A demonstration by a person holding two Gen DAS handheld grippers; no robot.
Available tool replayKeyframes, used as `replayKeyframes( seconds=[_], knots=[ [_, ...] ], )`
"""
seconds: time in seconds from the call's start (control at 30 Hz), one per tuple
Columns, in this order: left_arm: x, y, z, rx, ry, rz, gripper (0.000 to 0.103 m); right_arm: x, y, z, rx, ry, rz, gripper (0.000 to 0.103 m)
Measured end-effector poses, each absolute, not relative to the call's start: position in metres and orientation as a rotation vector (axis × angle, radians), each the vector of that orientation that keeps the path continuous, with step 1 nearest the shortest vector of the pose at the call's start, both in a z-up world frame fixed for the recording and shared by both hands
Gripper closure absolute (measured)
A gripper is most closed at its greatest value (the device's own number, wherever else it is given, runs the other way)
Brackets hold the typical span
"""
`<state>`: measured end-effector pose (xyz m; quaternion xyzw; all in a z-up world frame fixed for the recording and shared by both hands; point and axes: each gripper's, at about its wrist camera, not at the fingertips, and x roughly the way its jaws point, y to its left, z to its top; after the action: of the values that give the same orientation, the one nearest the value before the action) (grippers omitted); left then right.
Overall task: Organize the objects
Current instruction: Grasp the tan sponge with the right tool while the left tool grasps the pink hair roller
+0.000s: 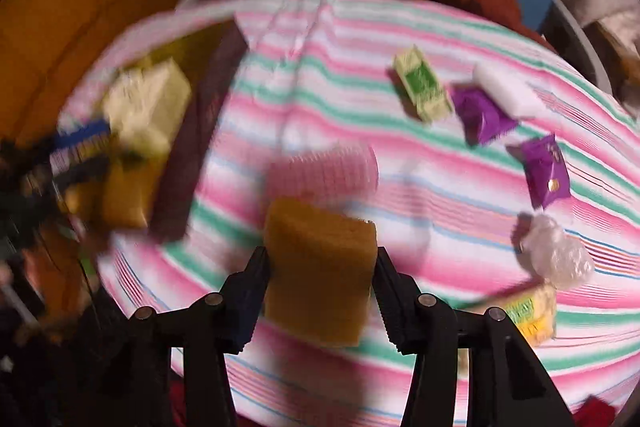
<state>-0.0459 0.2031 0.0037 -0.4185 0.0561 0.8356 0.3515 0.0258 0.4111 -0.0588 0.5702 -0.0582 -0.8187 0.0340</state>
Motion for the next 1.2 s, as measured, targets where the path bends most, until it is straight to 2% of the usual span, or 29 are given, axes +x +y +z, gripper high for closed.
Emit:
replayKeyframes(
  seconds=[0.23,0.67,0.97,1.2],
  knots=[
    [-0.049,0.256,-0.003,-1.12,0.176,2.019,0.038,0.037,0.422,-0.067,1.833,-0.109,-2.472,0.052],
    [-0.077,0.337,-0.047,-1.346,0.064,1.78,0.038,0.05,0.438,-0.068,1.787,-0.256,-2.457,0.052],
    [-0.078,0.37,-0.075,-1.431,0.204,1.74,0.033,0.047,0.436,-0.07,1.79,-0.266,-2.455,0.051],
    [-0.07,0.367,-0.083,-1.364,0.251,1.779,0.038,0.048,0.438,-0.07,1.788,-0.287,-2.454,0.051]
  ],
)
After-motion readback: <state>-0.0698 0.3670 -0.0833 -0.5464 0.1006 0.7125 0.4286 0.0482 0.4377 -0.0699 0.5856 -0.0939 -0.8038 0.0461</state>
